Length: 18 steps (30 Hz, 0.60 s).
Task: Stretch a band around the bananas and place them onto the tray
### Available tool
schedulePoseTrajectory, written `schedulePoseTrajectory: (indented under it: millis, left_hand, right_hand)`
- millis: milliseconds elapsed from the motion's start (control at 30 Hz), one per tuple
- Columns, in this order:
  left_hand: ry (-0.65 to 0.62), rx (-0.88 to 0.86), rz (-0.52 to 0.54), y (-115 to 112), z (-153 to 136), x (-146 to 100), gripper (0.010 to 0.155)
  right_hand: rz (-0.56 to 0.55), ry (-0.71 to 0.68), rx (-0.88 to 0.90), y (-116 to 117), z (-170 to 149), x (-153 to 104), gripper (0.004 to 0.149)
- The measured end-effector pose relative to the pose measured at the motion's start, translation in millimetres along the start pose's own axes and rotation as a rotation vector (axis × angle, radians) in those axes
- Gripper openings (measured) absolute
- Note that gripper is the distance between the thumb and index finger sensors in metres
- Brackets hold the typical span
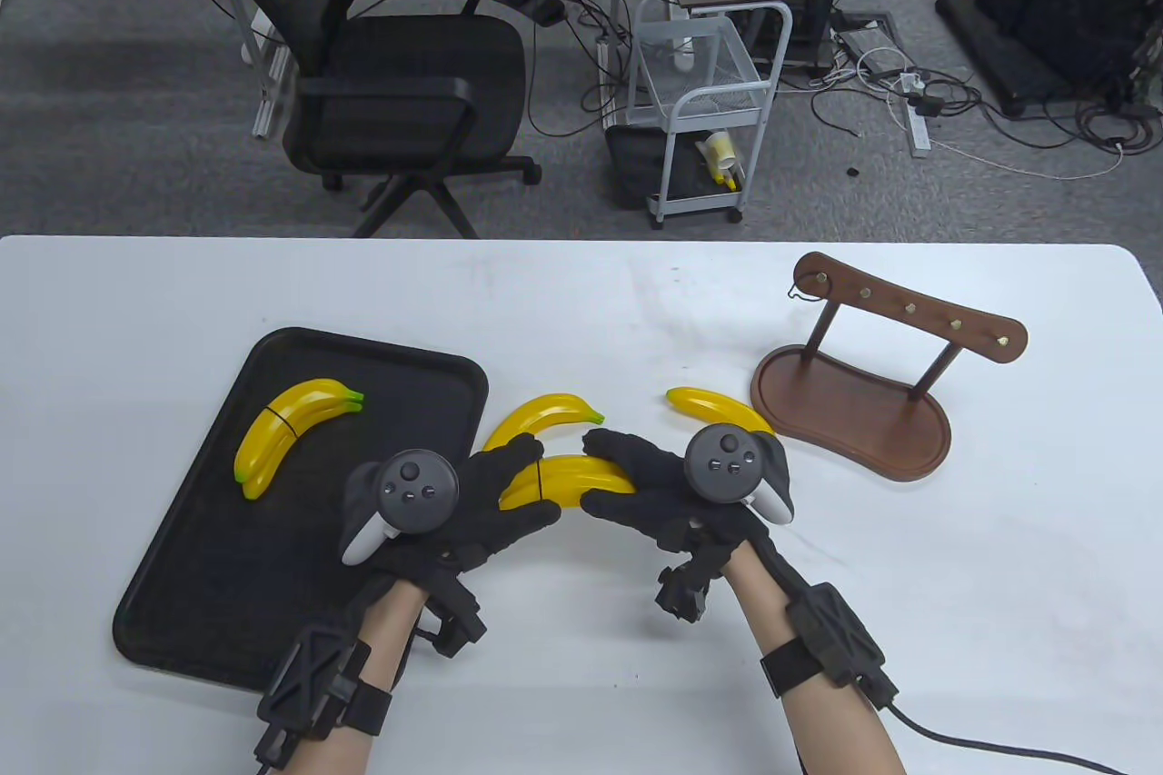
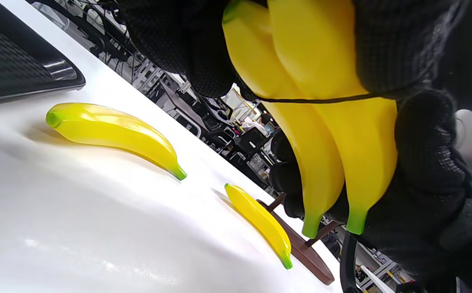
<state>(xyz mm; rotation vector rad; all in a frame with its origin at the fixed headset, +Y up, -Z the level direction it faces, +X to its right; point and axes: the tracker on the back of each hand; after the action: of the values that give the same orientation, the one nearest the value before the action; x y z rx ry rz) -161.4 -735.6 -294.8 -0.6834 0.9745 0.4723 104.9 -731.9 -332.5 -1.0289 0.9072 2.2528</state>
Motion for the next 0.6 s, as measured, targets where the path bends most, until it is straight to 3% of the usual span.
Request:
schedulePoseTrajectory:
  millis: [600]
  left_hand:
    - [-0.036,0.063,-0.045,-3,11,1,0.080]
  right_hand:
    - [-0.043,-0.113,-0.159,-1,25,0,0.082]
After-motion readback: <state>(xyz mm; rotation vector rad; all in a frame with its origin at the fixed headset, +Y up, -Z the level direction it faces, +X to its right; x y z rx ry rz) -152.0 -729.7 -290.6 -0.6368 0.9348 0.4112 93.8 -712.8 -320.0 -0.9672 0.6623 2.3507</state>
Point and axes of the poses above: the tracker on the back of each hand, its own z axis roughly to the thumb side, its own x axis roughly from the wrist to the fingertips, y = z × x, and after that the axes turned 4 degrees about -y, right-handed
